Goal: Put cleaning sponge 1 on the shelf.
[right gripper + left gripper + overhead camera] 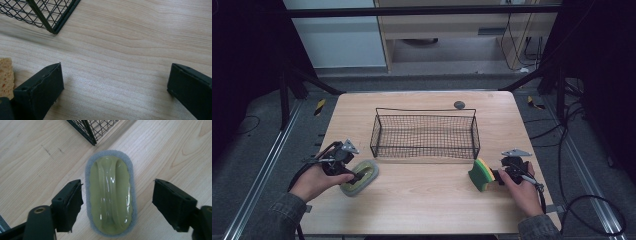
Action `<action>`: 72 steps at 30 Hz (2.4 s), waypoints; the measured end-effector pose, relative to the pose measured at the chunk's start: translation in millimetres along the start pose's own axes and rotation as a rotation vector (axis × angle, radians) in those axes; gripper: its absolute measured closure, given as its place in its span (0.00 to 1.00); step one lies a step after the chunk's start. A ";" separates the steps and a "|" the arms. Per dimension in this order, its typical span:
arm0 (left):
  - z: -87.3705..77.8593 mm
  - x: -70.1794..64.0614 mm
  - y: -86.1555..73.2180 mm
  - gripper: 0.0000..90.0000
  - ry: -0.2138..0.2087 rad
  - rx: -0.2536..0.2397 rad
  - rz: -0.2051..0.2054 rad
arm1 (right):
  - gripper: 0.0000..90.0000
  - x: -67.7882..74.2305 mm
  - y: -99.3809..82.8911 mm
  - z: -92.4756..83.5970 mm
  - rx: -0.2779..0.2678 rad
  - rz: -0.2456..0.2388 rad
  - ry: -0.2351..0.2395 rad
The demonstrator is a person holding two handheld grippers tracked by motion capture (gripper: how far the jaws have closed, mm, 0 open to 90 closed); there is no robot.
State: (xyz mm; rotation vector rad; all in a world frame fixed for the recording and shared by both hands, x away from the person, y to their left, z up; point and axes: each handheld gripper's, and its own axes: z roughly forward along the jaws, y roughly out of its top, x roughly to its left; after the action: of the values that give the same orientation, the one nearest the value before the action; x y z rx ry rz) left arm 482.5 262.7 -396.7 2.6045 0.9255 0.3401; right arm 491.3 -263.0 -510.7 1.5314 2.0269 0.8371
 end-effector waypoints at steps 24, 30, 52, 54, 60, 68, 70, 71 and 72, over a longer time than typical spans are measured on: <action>33.5 15.3 7.7 0.58 -0.035 0.192 -0.002 | 0.01 -0.2 0.2 0.1 0.001 -0.006 0.005; 35.8 16.7 8.4 0.64 -0.038 0.196 0.001 | 0.01 -0.3 0.1 0.2 0.001 -0.007 0.004; 34.6 15.3 5.9 0.79 -0.042 0.189 0.045 | 0.01 -0.5 0.3 0.7 -0.004 -0.013 0.011; 30.4 14.4 6.2 0.79 -0.040 0.180 0.057 | 0.01 -0.5 0.4 0.8 -0.004 -0.013 0.012; 11.2 11.9 9.3 0.79 -0.008 0.150 0.114 | 0.01 -0.5 0.4 1.0 -0.005 -0.013 0.014; -17.9 6.3 16.2 0.79 0.057 0.096 0.204 | 0.01 -0.9 -1.0 1.3 -0.017 -0.018 0.014; -26.1 7.1 19.3 0.79 0.066 0.078 0.218 | 0.01 -1.3 -1.7 1.3 -0.024 -0.023 0.015; -30.1 7.3 21.3 0.79 0.073 0.066 0.228 | 0.01 -1.2 -1.8 1.3 -0.024 -0.022 0.016; -34.1 7.5 23.6 0.79 0.078 0.059 0.235 | 0.01 -1.3 -1.8 1.3 -0.025 -0.022 0.016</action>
State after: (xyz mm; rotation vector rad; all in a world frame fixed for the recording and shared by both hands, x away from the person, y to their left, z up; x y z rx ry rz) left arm 489.8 258.9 -355.4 2.7785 0.6619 0.4847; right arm 491.3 -264.4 -512.9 1.4904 2.0339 0.8658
